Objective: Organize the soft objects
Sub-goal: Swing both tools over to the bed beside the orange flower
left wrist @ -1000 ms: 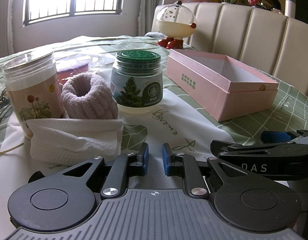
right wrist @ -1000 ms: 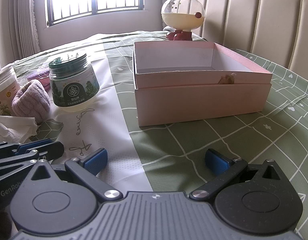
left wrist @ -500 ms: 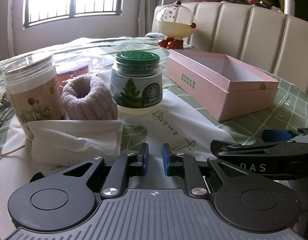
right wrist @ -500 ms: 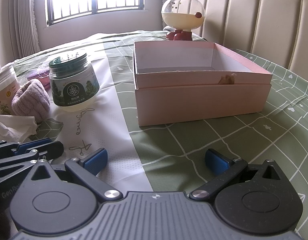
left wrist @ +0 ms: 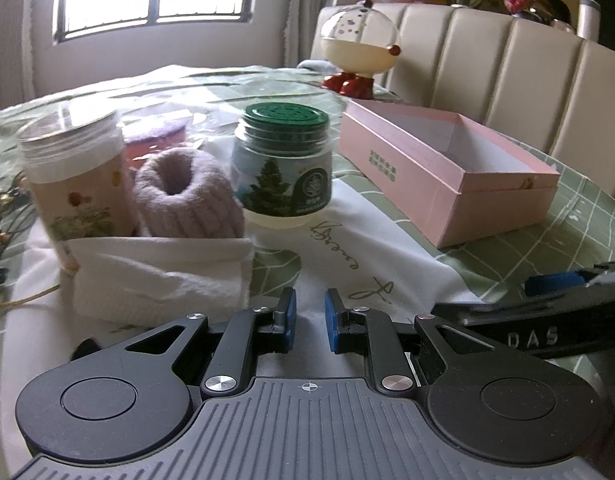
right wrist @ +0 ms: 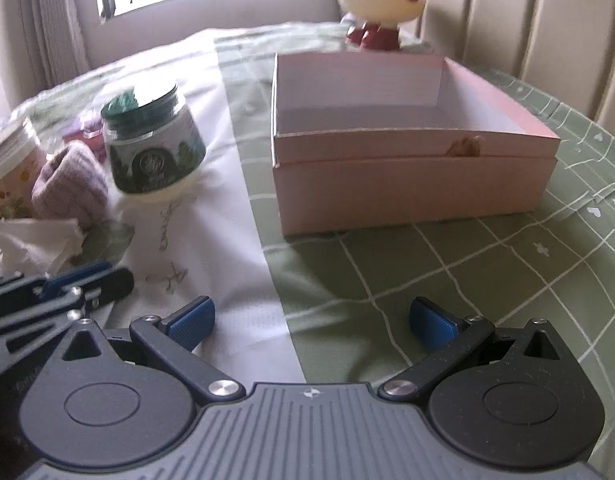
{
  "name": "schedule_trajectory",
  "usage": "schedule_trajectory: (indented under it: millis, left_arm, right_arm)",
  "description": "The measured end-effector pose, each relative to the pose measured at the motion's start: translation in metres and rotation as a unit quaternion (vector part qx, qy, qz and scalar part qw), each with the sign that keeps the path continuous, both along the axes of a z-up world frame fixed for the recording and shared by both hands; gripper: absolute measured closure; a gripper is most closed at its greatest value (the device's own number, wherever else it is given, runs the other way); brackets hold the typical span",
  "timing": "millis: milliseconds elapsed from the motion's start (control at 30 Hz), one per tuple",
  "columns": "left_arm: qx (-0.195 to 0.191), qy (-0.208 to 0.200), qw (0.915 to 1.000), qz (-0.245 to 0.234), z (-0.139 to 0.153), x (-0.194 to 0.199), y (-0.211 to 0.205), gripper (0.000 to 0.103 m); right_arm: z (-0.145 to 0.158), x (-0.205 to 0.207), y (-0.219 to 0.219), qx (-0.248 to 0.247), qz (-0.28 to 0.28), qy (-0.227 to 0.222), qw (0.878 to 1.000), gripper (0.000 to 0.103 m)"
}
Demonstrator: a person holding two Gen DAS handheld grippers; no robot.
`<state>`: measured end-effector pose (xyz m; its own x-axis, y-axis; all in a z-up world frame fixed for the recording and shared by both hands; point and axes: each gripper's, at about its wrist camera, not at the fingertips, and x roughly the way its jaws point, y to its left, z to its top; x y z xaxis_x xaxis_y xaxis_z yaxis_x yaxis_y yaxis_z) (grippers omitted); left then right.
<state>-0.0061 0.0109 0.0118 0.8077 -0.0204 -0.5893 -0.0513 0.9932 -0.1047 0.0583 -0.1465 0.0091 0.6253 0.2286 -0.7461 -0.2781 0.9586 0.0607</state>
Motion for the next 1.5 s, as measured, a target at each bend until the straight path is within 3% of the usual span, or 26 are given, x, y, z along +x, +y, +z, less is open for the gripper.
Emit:
schedule_trajectory:
  millis: [233, 400, 533, 667, 767, 833, 933, 1033, 1167, 1233, 1333, 1500]
  left_arm:
    - [-0.023, -0.023, 0.9988, 0.038, 0.051, -0.056, 0.037, 0.083]
    - [0.009, -0.033, 0.9916, 0.125, 0.089, -0.092, 0.126, 0.083]
    - [-0.001, -0.013, 0.9844, 0.175, 0.101, -0.092, 0.22, 0.083]
    - [-0.028, 0.04, 0.9817, 0.184, 0.091, -0.074, 0.298, 0.083]
    - [-0.007, 0.066, 0.9789, 0.193, 0.076, -0.069, 0.329, 0.083]
    - [-0.047, 0.082, 0.9768, 0.192, 0.064, -0.068, 0.347, 0.083]
    - [-0.126, 0.107, 0.9721, 0.167, 0.046, -0.075, 0.358, 0.083]
    - [-0.14, 0.121, 0.973, 0.138, 0.034, -0.09, 0.35, 0.083]
    - [-0.169, 0.13, 0.97, 0.118, 0.028, -0.113, 0.333, 0.083]
    - [-0.143, 0.137, 0.9752, 0.099, 0.03, -0.122, 0.315, 0.082]
    - [-0.056, 0.14, 0.9841, 0.094, 0.032, -0.128, 0.284, 0.08]
    - [0.05, 0.143, 0.9823, 0.109, 0.029, -0.128, 0.25, 0.079]
  right_arm:
    - [0.003, 0.002, 0.001, -0.016, 0.02, 0.026, 0.999, 0.0]
    - [0.005, -0.005, 0.003, -0.03, 0.029, 0.025, 0.999, 0.0]
    - [0.013, -0.011, 0.008, -0.029, 0.073, 0.03, 0.996, 0.0]
    - [0.037, -0.027, 0.017, 0.02, 0.118, 0.023, 0.993, 0.004]
    - [0.057, -0.048, 0.035, 0.034, 0.172, -0.002, 0.984, 0.004]
    - [0.066, -0.062, 0.054, 0.019, 0.213, -0.023, 0.977, 0.004]
    - [0.071, -0.083, 0.086, -0.017, 0.27, -0.058, 0.961, 0.004]
    - [0.071, -0.097, 0.111, -0.037, 0.308, -0.078, 0.947, 0.004]
    - [0.07, -0.109, 0.13, -0.044, 0.327, -0.087, 0.94, 0.004]
    - [0.069, -0.114, 0.137, -0.046, 0.331, -0.09, 0.938, 0.004]
    - [0.067, -0.119, 0.144, -0.045, 0.338, -0.086, 0.936, 0.004]
    - [0.065, -0.13, 0.157, -0.049, 0.35, -0.097, 0.93, 0.004]
